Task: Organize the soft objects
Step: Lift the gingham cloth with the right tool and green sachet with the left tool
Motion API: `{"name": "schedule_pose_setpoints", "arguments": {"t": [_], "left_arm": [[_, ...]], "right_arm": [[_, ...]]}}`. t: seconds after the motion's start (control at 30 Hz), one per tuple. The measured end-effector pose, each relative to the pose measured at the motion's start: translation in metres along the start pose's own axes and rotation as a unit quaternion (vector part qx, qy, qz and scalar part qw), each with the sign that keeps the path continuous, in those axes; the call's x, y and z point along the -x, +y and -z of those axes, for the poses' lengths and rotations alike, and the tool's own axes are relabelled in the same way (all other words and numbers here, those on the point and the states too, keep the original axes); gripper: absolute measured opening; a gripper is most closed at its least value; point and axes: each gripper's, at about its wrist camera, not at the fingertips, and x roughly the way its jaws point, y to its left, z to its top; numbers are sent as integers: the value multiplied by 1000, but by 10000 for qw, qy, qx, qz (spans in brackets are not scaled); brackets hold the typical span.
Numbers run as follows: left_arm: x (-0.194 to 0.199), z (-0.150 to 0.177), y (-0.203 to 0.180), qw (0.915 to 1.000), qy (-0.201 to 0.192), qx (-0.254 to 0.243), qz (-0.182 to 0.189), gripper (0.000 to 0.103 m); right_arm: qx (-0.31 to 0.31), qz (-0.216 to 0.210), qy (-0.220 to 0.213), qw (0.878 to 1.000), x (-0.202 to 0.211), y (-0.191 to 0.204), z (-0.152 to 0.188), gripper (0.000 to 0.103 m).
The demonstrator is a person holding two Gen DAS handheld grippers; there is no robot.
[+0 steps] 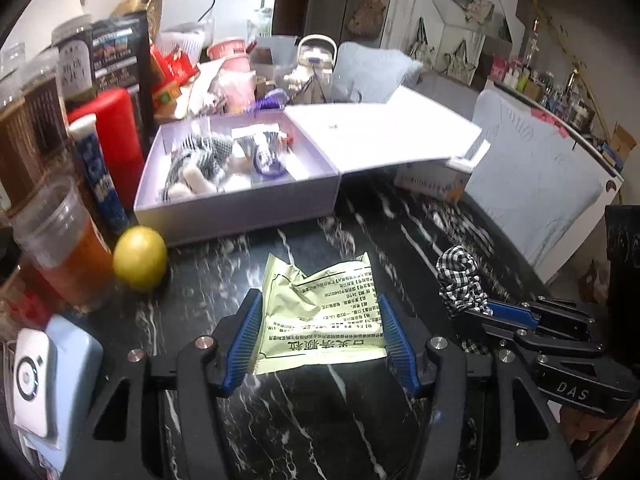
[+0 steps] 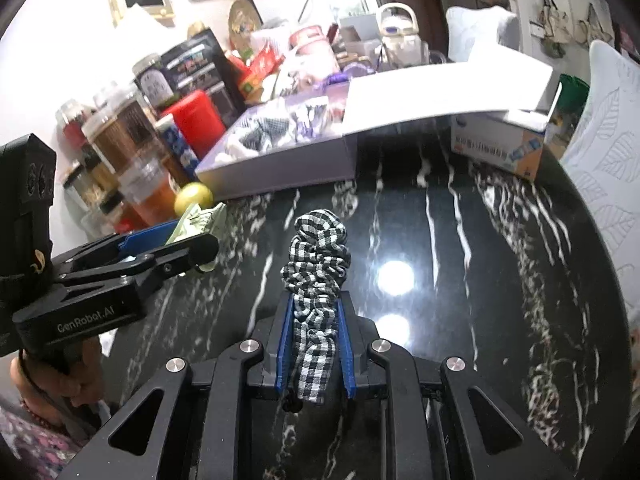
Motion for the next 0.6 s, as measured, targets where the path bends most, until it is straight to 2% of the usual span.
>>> {"name": "schedule_pose_setpoints", "arguments": {"t": [0.27,0.6], "left_arm": [[23,-30,4,9980,-628,-57,-103,58],[39,-73,10,9905,-1351,-190,-176,58]], "right_arm": [[374,-63,-393,9985,16,10,-28,20],[906,-135,-870,9920,27,23,-74,20]]}}
